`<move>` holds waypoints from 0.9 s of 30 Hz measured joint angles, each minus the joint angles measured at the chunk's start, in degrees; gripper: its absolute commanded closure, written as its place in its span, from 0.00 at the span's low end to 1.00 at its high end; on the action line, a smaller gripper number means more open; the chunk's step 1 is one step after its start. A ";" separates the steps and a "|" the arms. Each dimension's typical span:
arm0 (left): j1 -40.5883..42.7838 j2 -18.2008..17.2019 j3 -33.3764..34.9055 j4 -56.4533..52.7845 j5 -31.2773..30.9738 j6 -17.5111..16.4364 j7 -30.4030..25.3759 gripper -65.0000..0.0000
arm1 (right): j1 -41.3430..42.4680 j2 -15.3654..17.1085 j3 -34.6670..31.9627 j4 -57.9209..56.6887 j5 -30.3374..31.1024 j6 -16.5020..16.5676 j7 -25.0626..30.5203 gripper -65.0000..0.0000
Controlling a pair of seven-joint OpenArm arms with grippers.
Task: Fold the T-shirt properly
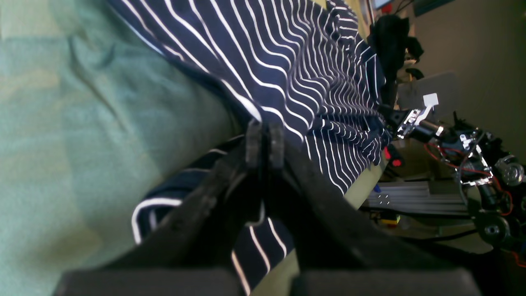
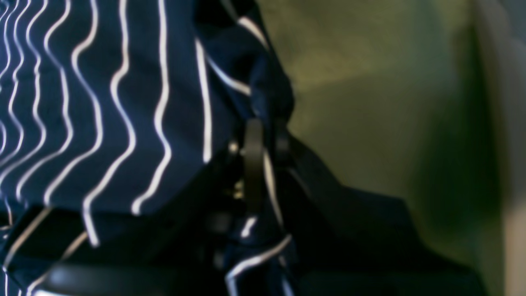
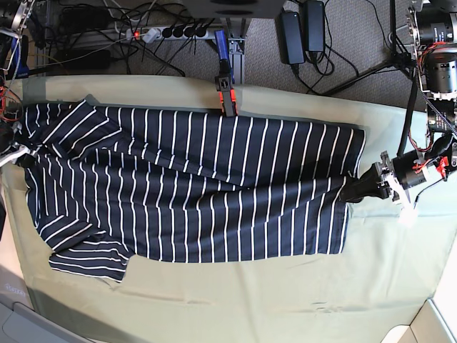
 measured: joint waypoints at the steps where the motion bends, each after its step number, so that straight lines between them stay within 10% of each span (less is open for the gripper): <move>1: -0.07 -0.09 0.00 0.00 0.00 0.00 0.00 1.00 | -0.28 0.00 0.83 0.00 -0.33 0.00 -0.13 1.00; 11: -0.09 -1.09 0.04 0.02 0.00 0.00 0.00 1.00 | -0.48 -0.13 3.13 0.00 -0.79 0.04 -0.87 1.00; 17: -0.09 -1.11 0.04 0.02 0.00 0.00 0.00 1.00 | -0.50 -0.11 3.15 0.00 0.72 0.13 -1.03 0.33; 27: -0.11 -1.11 0.04 0.04 -0.13 0.00 0.00 1.00 | 6.69 -0.07 9.01 0.63 3.04 0.11 -1.22 0.33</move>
